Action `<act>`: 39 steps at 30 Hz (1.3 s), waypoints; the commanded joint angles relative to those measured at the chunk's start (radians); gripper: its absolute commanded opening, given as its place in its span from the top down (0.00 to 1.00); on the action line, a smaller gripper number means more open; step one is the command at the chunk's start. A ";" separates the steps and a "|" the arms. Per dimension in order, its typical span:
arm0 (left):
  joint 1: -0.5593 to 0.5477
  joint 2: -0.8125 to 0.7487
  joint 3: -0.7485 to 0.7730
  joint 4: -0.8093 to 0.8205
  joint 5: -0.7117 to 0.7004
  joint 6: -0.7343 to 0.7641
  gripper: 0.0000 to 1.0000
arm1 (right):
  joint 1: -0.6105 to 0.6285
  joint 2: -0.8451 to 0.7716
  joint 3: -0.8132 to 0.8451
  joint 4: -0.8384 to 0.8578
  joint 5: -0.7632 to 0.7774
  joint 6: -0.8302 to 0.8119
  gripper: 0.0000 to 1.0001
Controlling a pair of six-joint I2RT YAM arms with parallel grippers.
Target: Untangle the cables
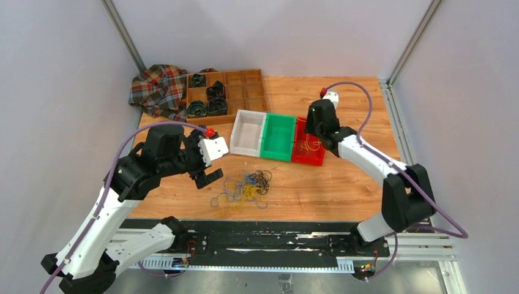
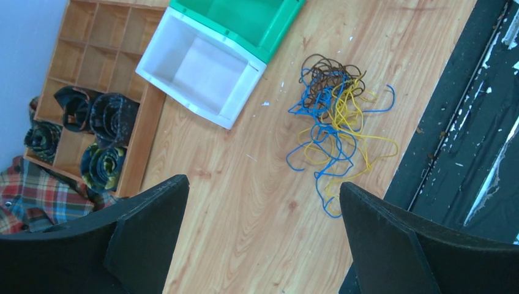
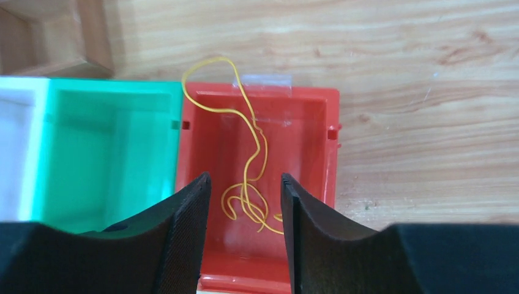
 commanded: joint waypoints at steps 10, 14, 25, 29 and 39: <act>-0.005 0.014 -0.044 -0.018 0.025 -0.010 0.02 | 0.035 0.315 0.118 -0.040 -0.009 -0.020 0.70; -0.004 0.033 -0.046 -0.018 0.035 0.000 0.02 | 0.041 0.350 0.129 -0.023 -0.042 0.007 0.73; 0.133 0.220 -0.034 0.003 0.108 0.034 0.02 | 0.076 0.198 0.019 0.151 0.024 0.001 0.47; 0.187 0.265 -0.034 0.007 0.153 0.017 0.02 | 0.087 0.177 -0.007 0.196 0.055 -0.001 0.39; 0.189 0.299 -0.029 0.006 0.167 0.006 0.02 | 0.127 0.127 -0.024 0.220 0.085 -0.017 0.34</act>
